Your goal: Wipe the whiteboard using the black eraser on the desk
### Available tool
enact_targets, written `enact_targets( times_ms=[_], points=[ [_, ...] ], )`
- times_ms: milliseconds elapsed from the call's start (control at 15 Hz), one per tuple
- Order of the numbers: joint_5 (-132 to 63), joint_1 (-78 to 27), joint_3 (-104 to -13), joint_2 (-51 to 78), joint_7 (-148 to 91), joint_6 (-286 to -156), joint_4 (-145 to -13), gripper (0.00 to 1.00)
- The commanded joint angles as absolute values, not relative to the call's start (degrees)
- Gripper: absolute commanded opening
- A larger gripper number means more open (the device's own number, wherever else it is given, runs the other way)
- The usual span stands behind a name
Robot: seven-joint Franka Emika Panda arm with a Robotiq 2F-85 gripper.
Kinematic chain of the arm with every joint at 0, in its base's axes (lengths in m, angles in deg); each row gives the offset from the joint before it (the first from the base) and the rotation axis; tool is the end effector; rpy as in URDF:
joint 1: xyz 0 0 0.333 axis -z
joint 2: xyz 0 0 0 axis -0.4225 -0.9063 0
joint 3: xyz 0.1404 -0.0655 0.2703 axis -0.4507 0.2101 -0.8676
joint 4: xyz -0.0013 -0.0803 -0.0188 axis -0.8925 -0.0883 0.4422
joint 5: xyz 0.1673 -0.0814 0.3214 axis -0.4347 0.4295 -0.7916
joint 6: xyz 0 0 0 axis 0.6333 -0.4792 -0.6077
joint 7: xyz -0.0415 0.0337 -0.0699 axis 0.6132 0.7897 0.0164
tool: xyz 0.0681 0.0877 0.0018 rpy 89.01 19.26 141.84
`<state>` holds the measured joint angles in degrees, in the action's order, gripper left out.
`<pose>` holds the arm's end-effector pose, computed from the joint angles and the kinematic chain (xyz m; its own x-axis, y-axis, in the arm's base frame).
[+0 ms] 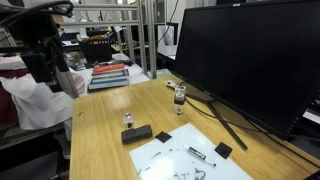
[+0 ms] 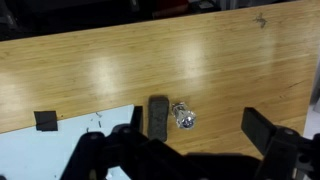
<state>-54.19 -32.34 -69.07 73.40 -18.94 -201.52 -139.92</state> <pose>0.3002 0.0923 0.4683 0.9879 -0.1525 0.0298 -0.1430 -0.9675 -0.2086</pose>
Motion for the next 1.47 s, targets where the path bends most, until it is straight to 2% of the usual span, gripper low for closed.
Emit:
enact_targets(
  times_ms=[0,533,1000,1067,1400],
  points=[
    [-54.57,-31.68,-69.59,73.43,-19.31,-201.24,-139.77,1.00],
    [-55.59,-28.54,-69.36,64.95,-14.35,-203.29,-136.60,1.00],
    [-54.62,-25.33,-70.22,47.71,-4.66,-216.45,-130.16,1.00],
    [-54.45,-26.02,-69.21,51.94,-6.58,-214.71,-132.79,1.00],
    [-54.45,-26.15,-69.25,51.10,-6.36,-215.13,-132.25,1.00]
  ],
)
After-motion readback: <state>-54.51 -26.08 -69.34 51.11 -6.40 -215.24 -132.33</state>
